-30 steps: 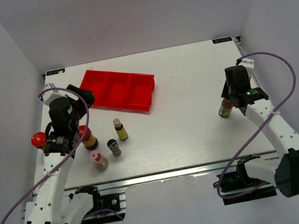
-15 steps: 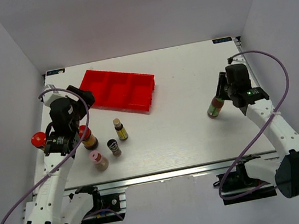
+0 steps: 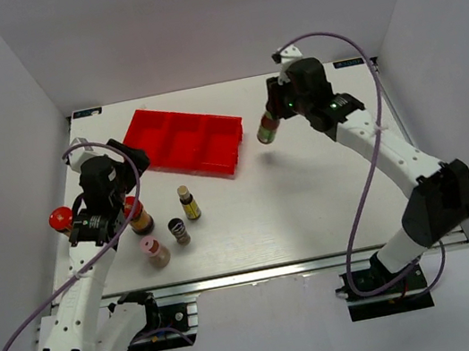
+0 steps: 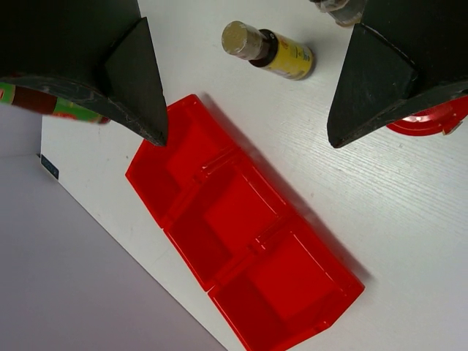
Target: Organize the condiment bottles
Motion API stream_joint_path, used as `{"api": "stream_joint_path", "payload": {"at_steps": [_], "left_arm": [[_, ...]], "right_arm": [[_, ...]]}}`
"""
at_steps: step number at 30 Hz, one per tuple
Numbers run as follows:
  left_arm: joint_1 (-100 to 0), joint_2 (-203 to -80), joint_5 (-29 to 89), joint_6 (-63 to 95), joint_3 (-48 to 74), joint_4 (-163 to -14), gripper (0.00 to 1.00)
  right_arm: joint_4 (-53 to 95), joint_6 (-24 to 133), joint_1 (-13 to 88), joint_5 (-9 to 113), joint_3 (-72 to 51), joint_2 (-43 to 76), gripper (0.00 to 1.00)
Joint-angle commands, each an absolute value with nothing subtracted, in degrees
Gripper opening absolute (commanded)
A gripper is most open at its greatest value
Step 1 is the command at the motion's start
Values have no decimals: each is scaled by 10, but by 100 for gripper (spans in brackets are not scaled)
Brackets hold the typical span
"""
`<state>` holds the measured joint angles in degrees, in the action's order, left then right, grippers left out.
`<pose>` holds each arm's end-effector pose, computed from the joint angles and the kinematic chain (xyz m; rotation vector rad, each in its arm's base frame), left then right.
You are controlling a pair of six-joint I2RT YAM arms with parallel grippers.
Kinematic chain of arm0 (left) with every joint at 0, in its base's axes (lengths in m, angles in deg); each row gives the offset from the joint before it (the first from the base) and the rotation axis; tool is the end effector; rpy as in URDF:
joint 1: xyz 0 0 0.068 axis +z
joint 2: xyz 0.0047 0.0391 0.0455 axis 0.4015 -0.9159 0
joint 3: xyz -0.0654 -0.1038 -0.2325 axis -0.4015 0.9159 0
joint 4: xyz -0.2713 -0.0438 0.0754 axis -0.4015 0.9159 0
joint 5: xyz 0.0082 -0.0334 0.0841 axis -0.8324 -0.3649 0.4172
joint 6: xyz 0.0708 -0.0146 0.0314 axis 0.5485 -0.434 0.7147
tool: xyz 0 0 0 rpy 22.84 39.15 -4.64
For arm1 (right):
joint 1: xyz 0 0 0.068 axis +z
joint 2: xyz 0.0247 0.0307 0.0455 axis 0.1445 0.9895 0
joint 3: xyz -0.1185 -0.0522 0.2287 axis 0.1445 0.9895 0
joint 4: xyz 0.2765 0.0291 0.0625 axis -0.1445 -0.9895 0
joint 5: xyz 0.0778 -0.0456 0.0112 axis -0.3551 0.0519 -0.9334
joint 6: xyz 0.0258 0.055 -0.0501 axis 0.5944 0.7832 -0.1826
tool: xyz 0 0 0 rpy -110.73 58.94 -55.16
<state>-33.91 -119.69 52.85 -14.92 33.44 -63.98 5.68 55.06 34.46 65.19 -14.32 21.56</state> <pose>0.2660 -0.0306 0.3136 -0.7156 1.8553 -0.3480 0.3688 0.1735 0.3403 -0.2566 1.9571 0.2840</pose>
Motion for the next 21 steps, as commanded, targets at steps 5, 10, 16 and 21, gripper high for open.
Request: {"api": "stream_joint_path", "payload": {"at_steps": [5, 10, 16, 21], "left_arm": [[-340, -1179, 548, -159, 344, -608, 98], [-340, -1182, 543, -159, 350, -613, 98], [-340, -1184, 534, -160, 350, -609, 98], [-340, -1184, 510, -159, 351, -613, 98]], "right_arm": [[174, 507, 387, 601, -323, 324, 17], [150, 487, 406, 599, -447, 410, 17], [122, 484, 415, 599, -521, 485, 15], [122, 484, 423, 582, -511, 504, 15]]}}
